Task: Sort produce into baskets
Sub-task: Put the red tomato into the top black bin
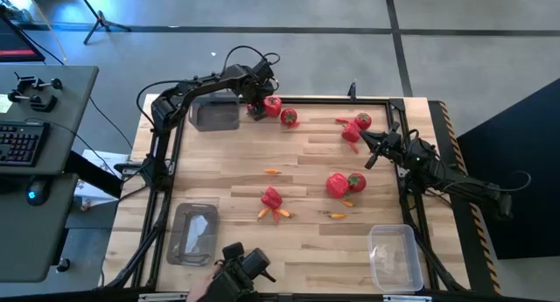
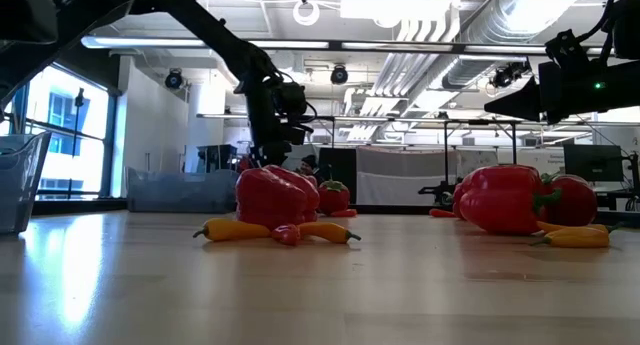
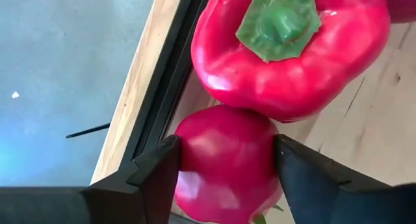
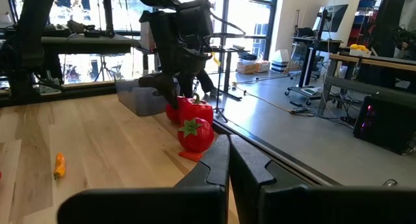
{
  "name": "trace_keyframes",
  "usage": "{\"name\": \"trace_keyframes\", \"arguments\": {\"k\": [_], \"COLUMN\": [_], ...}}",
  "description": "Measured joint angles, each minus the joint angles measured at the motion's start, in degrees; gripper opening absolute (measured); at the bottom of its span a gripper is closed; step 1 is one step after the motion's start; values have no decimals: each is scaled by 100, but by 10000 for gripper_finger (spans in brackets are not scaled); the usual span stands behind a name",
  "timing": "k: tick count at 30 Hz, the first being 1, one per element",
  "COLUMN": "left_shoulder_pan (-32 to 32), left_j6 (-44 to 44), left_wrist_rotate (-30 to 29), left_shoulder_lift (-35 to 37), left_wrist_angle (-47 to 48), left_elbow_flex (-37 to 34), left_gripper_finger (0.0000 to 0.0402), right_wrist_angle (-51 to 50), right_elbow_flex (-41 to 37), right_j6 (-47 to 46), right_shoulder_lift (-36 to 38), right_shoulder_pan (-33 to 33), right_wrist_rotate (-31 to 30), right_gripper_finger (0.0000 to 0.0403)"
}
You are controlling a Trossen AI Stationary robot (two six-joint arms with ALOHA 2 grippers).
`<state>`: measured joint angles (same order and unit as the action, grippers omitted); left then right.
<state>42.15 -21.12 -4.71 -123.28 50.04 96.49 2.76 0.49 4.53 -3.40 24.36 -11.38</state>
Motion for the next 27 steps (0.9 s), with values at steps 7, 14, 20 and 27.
{"name": "trace_keyframes", "arguments": {"k": [7, 14, 20, 27], "left_shoulder_pan": [4, -7, -25, -168], "left_j6": [-21, -55, 22, 157], "left_wrist_rotate": [-55, -143, -140, -109], "left_shoulder_lift": [-4, 185, 513, 984], "left_wrist_angle": [125, 200, 223, -26], "left_elbow_flex": [-9, -43, -65, -55], "left_gripper_finger": [167, 150, 148, 147], "right_wrist_angle": [1, 2, 2, 2], "right_elbow_flex": [0, 2, 1, 2], "right_j6": [-1, -2, -2, -2], "right_shoulder_lift": [0, 0, 0, 0], "right_shoulder_pan": [-1, 0, 0, -1], "right_wrist_rotate": [0, 0, 0, 0], "right_gripper_finger": [0, 0, 0, 0]}}
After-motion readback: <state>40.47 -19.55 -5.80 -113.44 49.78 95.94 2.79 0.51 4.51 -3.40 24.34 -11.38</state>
